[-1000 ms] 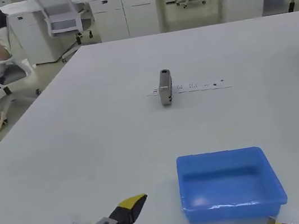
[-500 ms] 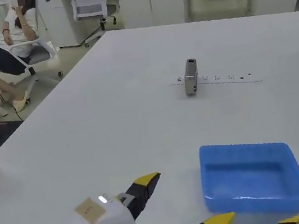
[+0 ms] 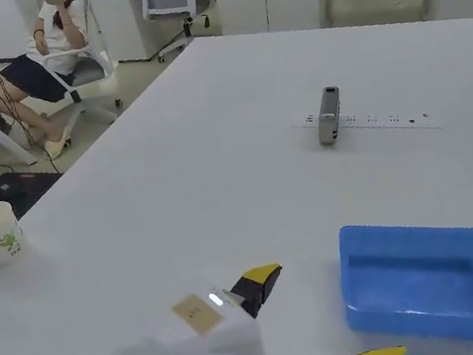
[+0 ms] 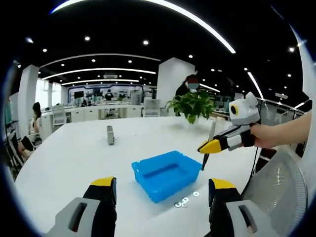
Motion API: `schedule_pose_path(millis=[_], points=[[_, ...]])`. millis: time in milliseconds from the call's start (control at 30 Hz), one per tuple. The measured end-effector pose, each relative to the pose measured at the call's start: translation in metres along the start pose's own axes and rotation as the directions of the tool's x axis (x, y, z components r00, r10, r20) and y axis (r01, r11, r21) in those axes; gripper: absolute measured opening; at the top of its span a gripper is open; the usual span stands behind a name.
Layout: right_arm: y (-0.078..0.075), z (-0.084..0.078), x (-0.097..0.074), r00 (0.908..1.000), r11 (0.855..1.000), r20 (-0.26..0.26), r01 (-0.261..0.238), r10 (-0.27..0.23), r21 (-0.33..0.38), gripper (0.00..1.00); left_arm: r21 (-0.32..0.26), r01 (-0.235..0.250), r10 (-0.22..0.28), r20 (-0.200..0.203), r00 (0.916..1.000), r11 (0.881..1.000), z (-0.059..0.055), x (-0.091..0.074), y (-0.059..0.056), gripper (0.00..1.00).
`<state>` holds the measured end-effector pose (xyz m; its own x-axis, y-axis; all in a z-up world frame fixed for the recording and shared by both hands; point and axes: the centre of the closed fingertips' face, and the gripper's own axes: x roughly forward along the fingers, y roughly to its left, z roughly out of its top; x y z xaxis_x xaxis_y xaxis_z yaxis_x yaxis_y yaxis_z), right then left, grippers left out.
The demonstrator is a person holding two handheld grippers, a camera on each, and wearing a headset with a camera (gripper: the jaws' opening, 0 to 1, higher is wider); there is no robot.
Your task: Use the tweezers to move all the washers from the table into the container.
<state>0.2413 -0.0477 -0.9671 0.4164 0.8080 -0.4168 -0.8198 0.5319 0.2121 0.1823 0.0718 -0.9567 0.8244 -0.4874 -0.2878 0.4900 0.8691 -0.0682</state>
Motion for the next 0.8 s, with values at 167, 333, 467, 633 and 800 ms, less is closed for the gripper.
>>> schedule_pose_path(millis=[167,333,467,633,800], points=[[-0.015,0.007,0.012,0.9995,0.999,0.02,0.023,-0.023,0.027,0.03,0.002,0.003,-0.003,-0.018,0.9998,1.0,-0.003,0.001,-0.001,0.77],[-0.033,0.007,0.025,0.9988,0.997,0.017,0.044,-0.045,0.055,0.03,0.016,0.004,-0.003,-0.03,0.9995,1.0,-0.005,0.001,-0.001,0.75],[-0.044,0.001,0.035,0.9979,0.997,-0.014,0.064,-0.064,0.052,0.03,0.017,0.006,-0.006,-0.035,0.9994,1.0,-0.006,0.001,-0.001,0.75],[-0.053,-0.01,0.042,0.9951,0.996,-0.062,0.08,-0.077,0.034,0.03,0.02,0.003,-0.002,-0.04,0.9992,1.0,-0.008,0.001,-0.001,0.74],[-0.054,-0.014,0.048,0.9936,0.997,-0.078,0.082,-0.081,0.007,0.03,0.018,-0.002,0.003,-0.042,0.9991,1.0,-0.008,0.001,0.0,0.74]])
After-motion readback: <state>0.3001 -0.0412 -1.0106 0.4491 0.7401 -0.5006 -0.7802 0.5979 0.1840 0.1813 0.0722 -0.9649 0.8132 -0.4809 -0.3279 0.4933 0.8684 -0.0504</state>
